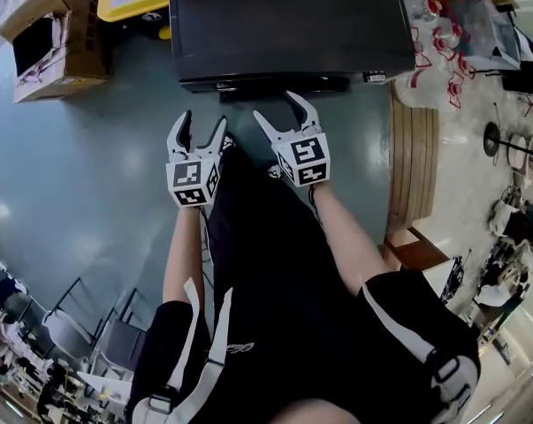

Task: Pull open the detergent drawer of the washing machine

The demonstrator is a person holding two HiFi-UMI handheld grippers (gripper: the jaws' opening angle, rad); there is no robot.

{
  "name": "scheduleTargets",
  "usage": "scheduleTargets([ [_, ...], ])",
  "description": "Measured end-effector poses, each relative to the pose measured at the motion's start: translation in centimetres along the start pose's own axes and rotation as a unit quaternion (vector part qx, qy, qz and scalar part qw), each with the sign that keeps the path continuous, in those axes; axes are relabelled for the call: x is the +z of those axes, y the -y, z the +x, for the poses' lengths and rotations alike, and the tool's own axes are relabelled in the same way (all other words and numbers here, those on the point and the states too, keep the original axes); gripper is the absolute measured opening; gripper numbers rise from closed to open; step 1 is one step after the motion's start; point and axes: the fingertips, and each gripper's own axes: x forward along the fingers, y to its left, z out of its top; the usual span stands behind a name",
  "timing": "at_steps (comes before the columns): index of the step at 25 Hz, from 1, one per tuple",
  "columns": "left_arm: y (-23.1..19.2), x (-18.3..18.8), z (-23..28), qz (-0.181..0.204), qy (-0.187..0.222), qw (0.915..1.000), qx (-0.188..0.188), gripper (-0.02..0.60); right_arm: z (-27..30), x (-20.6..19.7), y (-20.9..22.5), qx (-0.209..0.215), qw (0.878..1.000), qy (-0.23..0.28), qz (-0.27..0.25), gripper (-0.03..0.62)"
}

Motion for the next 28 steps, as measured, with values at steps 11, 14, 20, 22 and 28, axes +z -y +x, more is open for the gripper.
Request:
scheduleTargets([
  [11,-1.4,-2.2,2.2,-0.025,-0.018,0.9995,-0.002,0.334,2.8,-2.8,-0.1,-0.002,0.999,-0.020,0.044,0.311],
  [14,-2.1,-2.9,2.7,-0.029,-0.026,0.9992,0.002,0.336,3.9,-3.5,-0.6,0.006,0.998,-0.019,0.065,0.310],
  [20,-4.2,-4.6,4.0,-0.031,-0.049,0.9983,0.006,0.334,7.1,-4.8,-1.5,0.030,0.994,-0.020,0.106,0.310],
  [22,-4.7,-5.2,4.1,-0.032,-0.055,0.9979,0.008,0.334,7.9,-5.1,-1.8,0.043,0.992,-0.018,0.117,0.310],
  [28,-5.8,-6.5,3.7,-0.040,-0.067,0.9969,0.010,0.334,9.8,-5.5,-2.8,0.096,0.978,0.016,0.186,0.310],
])
